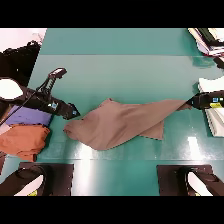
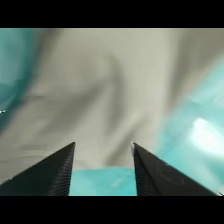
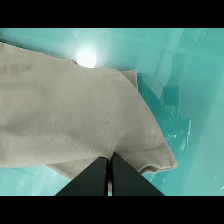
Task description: Fold the shirts.
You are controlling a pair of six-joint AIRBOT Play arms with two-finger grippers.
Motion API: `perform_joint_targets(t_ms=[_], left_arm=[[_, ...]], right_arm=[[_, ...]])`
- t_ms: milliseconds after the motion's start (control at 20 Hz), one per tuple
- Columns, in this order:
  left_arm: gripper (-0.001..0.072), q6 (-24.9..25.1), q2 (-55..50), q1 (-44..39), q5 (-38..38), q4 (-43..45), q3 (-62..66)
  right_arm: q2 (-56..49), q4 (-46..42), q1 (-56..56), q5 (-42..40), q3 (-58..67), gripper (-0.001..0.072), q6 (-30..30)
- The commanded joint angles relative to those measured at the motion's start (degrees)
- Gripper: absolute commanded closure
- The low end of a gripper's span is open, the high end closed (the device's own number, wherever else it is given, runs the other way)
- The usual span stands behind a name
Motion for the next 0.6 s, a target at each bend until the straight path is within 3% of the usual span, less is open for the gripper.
perform_joint_targets(t_ms=[0,350,550], left_arm=[[0.0276,-3.48,-4.28,0.04,1.88,9.01,1.29],[0.0258,-1.49,-21.31,0.04,-0.46,7.26,1.20],[0.0258,-1.51,-24.96,0.04,-0.37,7.17,1.20]], right_arm=[[0.15,0.09,-0.11,-0.42,-0.09,0.0699,0.02],[0.15,0.13,-0.11,-0.37,-0.09,0.0699,0.02],[0.15,0.11,-0.11,-0.39,-0.09,0.0699,0.02]])
